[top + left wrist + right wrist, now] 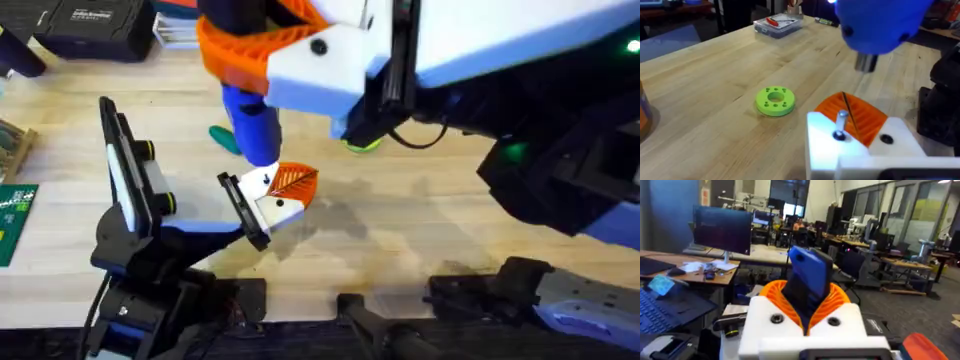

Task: Pick up the gripper from the table and insert it into the empty holder that is missing its gripper. Then pick up a screw, insert it into the mounting hole, and use the screwdriver to tighten it. Finally, clean up the table by picking up the vegetable and placing it into the bucket.

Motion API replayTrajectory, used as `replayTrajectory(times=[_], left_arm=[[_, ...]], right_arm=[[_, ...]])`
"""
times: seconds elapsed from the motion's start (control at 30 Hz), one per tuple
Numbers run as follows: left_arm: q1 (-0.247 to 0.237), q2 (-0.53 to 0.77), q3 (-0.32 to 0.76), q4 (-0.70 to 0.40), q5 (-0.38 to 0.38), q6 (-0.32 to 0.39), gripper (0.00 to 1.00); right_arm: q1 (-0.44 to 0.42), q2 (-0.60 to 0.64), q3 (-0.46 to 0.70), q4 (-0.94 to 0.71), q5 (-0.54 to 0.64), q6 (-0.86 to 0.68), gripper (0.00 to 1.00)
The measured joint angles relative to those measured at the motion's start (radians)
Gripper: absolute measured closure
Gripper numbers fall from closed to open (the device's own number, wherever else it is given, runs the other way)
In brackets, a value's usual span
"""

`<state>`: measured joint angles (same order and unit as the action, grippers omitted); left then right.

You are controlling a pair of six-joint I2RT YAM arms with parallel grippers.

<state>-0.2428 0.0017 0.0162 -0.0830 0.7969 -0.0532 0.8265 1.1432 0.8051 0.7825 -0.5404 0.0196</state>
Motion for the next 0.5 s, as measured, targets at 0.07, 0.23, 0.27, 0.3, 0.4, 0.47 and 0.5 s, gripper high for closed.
replayTrajectory(times=[0.07, 0.23, 0.27, 0.3, 0.4, 0.47, 0.5], left_arm=[[0.000, 0.000, 0.000, 0.000, 0.000, 0.000, 0.996], [0.000, 0.000, 0.000, 0.000, 0.000, 0.000, 0.996], [0.000, 0.000, 0.000, 0.000, 0.000, 0.000, 0.996], [0.000, 0.000, 0.000, 0.000, 0.000, 0.000, 0.996], [0.000, 0.000, 0.000, 0.000, 0.000, 0.000, 0.996], [0.000, 0.000, 0.000, 0.000, 0.000, 0.000, 0.996], [0.000, 0.000, 0.000, 0.000, 0.000, 0.000, 0.996]], right_arm=[[0.001, 0.000, 0.000, -0.007, 0.000, -0.001, 0.977], [-0.022, 0.000, 0.000, -0.046, 0.000, -0.011, 0.977], [-0.033, 0.000, 0.000, -0.074, 0.000, -0.023, 0.977], [-0.047, 0.000, 0.000, -0.112, 0.003, -0.042, 0.977], [-0.104, 0.000, 0.000, -0.269, 0.061, -0.124, 0.977], [-0.151, 0.000, 0.001, -0.398, 0.143, -0.213, 0.977], [-0.172, 0.000, 0.001, -0.455, 0.188, -0.260, 0.977]])
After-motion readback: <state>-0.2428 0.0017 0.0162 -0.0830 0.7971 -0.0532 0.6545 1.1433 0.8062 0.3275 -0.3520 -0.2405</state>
